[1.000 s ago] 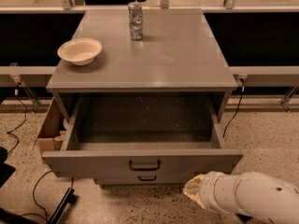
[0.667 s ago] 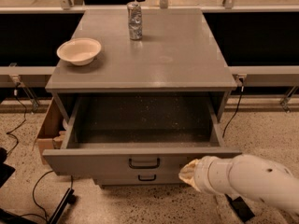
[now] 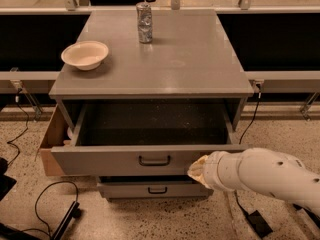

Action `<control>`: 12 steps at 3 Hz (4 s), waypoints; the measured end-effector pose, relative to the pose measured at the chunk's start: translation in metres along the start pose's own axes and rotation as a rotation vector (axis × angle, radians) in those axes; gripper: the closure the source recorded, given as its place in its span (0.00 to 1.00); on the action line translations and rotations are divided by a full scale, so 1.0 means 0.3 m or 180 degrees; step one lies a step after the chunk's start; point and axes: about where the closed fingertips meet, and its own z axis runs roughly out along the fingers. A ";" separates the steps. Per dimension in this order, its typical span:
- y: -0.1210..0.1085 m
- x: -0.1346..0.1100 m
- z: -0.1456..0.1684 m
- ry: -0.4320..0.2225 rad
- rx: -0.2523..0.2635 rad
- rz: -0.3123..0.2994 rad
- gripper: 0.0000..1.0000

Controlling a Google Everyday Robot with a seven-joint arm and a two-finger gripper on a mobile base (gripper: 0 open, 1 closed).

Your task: Close top drawer

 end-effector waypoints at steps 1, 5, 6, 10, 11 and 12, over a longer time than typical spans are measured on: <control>-0.052 -0.006 0.042 -0.0097 -0.0014 0.0046 1.00; -0.411 -0.058 0.097 -0.0214 0.0220 0.0045 1.00; -0.411 -0.058 0.097 -0.0214 0.0220 0.0044 1.00; -0.364 0.027 -0.447 0.0571 -0.0153 -0.0692 1.00; -0.408 0.097 -0.536 0.0662 -0.0413 -0.0493 1.00; -0.365 0.122 -0.569 0.0730 -0.0601 -0.0453 0.82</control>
Offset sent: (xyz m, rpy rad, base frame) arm 0.1319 -0.0096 0.0212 0.0312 -0.0593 0.0207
